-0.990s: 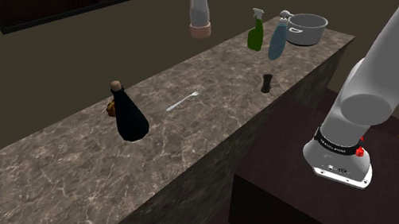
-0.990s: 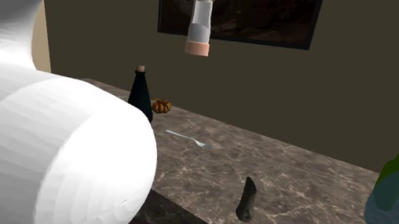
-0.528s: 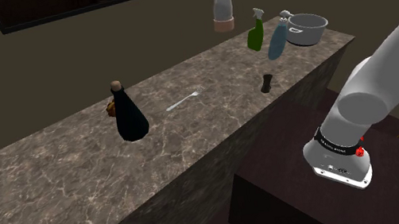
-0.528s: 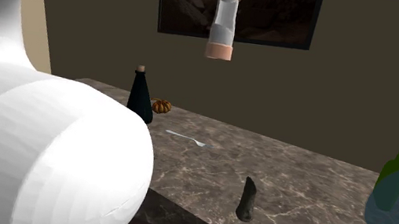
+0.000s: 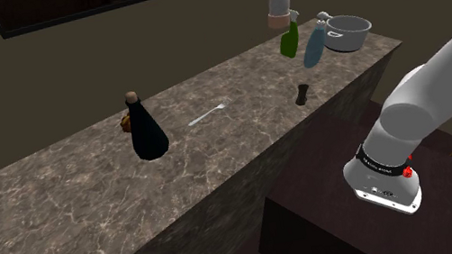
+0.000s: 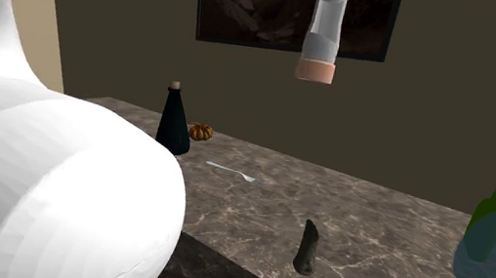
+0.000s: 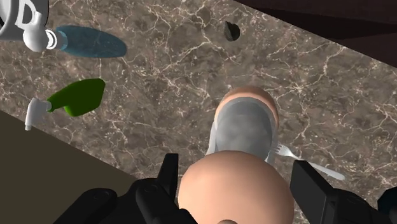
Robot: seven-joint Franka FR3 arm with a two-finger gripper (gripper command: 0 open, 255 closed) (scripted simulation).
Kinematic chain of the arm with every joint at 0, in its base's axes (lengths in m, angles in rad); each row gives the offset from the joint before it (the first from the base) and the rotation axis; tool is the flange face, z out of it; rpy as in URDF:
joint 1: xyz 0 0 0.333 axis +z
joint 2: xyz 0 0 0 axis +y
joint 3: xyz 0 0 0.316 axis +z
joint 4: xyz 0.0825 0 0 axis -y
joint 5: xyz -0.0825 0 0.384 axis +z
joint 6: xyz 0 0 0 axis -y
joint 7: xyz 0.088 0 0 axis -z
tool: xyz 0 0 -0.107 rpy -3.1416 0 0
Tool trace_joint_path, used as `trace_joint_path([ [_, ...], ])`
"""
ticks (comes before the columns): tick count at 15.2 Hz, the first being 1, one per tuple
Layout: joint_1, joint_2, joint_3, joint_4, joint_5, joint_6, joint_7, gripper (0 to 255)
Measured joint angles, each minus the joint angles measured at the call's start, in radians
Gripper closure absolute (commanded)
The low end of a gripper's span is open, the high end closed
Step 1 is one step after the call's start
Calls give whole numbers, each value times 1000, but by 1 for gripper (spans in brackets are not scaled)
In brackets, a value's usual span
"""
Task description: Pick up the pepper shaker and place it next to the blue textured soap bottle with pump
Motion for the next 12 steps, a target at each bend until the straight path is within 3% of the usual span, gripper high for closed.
trace_joint_path([
  [6, -46, -37, -98, -36, -21, 23, -139, 255],
  [12, -92, -10, -213, -3, -33, 44, -298, 255],
])
